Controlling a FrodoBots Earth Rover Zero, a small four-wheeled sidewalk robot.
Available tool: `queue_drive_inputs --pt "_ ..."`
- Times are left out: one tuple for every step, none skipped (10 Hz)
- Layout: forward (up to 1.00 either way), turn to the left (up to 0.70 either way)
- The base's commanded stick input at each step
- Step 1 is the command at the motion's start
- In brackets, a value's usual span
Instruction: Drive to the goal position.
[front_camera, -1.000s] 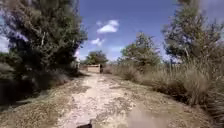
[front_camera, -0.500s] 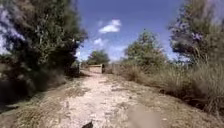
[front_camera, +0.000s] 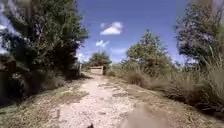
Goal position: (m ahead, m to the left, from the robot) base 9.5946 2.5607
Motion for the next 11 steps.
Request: queue_drive_inputs --pt "0.7 0.0" --pt "0.7 0.0" --pt "0.7 0.0" --pt "0.7 0.0" --pt "0.7 0.0" --pt "0.7 0.0" --pt "0.7 0.0" --pt "0.7 0.0" --pt "0.7 0.0" --pt "0.7 0.0" --pt "0.7 0.0"
